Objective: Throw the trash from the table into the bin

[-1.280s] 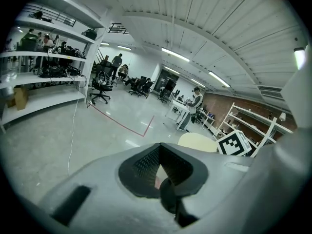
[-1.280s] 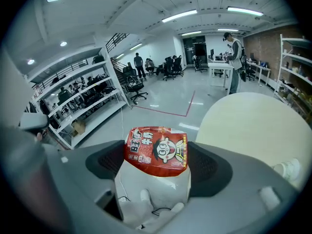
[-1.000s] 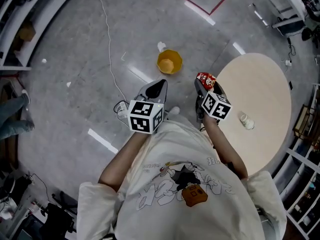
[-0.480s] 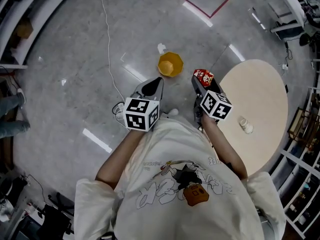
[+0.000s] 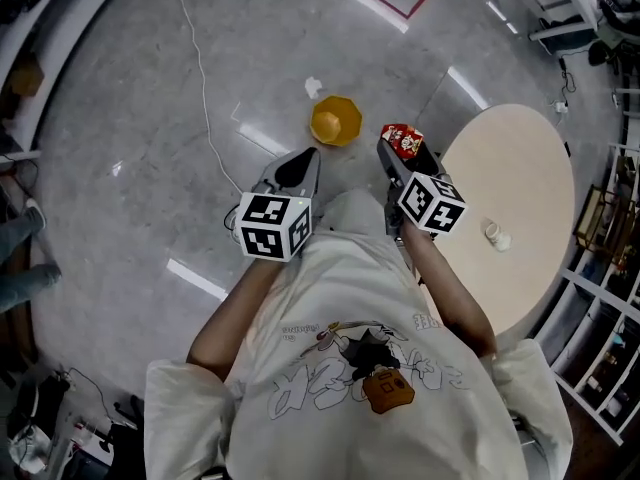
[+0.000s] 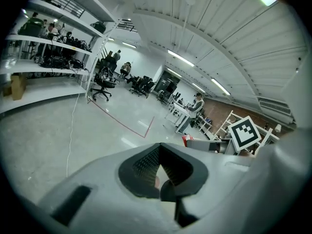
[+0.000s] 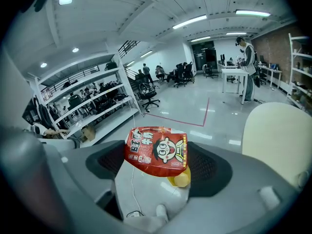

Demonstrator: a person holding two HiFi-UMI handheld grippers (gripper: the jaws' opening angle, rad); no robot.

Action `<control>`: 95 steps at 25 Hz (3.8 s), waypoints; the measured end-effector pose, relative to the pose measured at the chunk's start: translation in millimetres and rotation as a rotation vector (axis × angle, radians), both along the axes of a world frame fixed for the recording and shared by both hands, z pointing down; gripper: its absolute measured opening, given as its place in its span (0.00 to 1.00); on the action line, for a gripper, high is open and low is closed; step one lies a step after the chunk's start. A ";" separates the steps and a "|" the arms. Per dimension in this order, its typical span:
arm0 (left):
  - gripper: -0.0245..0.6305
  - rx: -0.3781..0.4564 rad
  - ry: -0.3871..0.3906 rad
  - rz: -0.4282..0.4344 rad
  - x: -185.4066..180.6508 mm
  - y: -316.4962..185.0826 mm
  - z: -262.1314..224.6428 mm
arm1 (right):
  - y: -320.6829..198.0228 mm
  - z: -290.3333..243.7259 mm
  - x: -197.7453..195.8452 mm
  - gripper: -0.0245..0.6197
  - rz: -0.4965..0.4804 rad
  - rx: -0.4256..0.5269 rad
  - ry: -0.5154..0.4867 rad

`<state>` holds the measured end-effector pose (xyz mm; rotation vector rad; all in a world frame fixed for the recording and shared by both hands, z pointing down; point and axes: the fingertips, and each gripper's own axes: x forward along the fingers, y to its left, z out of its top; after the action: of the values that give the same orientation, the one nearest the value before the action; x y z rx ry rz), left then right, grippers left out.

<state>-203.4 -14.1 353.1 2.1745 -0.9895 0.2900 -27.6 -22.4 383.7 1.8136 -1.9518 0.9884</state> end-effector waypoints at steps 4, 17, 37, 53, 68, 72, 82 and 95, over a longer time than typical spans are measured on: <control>0.04 -0.027 0.006 0.020 -0.1 0.3 5.6 | 1.4 -1.1 -6.6 0.68 0.002 -0.011 0.001; 0.04 -0.093 0.017 -0.003 28.9 -8.1 15.7 | -8.0 7.2 8.5 0.68 -0.065 -0.071 -0.029; 0.04 -0.194 -0.128 -0.081 93.3 -24.3 35.7 | -57.8 63.4 30.1 0.68 -0.269 -0.141 -0.122; 0.04 -0.308 -0.194 -0.160 69.7 -42.7 79.4 | -87.0 146.9 -5.2 0.68 -0.349 -0.225 -0.165; 0.04 -0.399 -0.178 -0.188 72.0 -41.3 177.7 | -94.9 264.2 -3.1 0.67 -0.373 -0.308 -0.094; 0.04 -0.418 -0.174 -0.178 69.6 -38.2 202.1 | -94.1 301.1 -3.0 0.67 -0.355 -0.316 -0.076; 0.04 -0.466 -0.168 -0.185 69.8 -31.7 282.2 | -93.8 402.5 -2.0 0.67 -0.316 -0.367 -0.022; 0.04 -0.525 -0.156 -0.212 68.9 -17.2 347.6 | -94.4 519.2 14.5 0.67 -0.300 -0.419 0.066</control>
<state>-134.4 -31.3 700.6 1.5787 -1.0768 0.5564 -13.1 -116.8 902.9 1.2696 -1.7469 1.1154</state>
